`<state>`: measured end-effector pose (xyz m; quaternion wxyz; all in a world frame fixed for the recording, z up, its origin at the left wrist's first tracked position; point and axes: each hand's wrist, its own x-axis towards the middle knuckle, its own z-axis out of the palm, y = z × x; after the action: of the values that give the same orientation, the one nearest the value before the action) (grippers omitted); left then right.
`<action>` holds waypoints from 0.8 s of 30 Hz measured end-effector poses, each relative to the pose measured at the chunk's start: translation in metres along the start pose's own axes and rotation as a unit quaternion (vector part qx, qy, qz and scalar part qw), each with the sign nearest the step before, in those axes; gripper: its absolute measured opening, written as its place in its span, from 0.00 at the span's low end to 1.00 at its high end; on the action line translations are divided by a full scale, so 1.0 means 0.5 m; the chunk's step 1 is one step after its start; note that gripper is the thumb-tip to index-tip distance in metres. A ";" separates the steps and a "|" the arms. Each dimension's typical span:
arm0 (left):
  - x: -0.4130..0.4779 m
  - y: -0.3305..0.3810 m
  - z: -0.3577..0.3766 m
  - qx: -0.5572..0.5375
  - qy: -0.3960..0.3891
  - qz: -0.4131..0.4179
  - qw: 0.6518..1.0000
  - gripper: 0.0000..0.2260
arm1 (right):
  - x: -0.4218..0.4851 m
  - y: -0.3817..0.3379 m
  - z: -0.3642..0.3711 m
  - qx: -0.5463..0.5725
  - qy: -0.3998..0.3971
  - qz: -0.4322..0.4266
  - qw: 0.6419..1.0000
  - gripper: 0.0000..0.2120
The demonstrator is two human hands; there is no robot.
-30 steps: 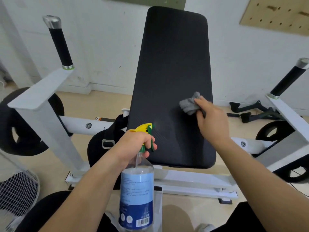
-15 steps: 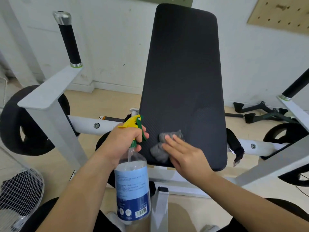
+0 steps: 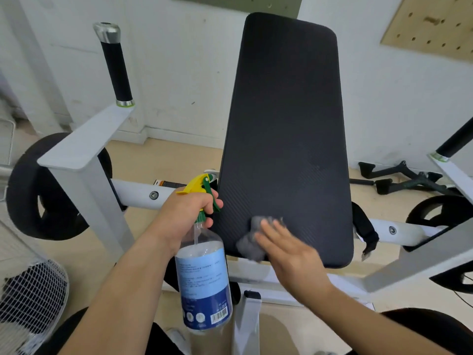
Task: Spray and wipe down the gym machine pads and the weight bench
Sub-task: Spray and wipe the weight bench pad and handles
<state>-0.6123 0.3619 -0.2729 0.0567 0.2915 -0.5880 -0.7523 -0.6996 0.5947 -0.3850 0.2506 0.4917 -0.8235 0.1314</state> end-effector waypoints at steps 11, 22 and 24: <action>-0.001 0.021 0.004 -0.045 0.007 -0.007 0.999 0.13 | 0.394 0.087 -0.003 -0.063 -0.031 0.116 0.991 0.18; 0.022 0.024 -0.014 -0.001 -0.005 0.003 1.000 0.14 | 0.098 0.002 0.007 0.049 -0.052 -0.091 0.993 0.25; 0.015 0.017 0.001 0.025 -0.022 -0.005 0.999 0.13 | 0.083 0.037 -0.018 0.056 -0.018 -0.041 0.997 0.24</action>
<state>-0.6212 0.3565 -0.2677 0.0326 0.2796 -0.6061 -0.7439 -0.7292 0.5768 -0.3544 0.2127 0.5404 -0.7986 0.1578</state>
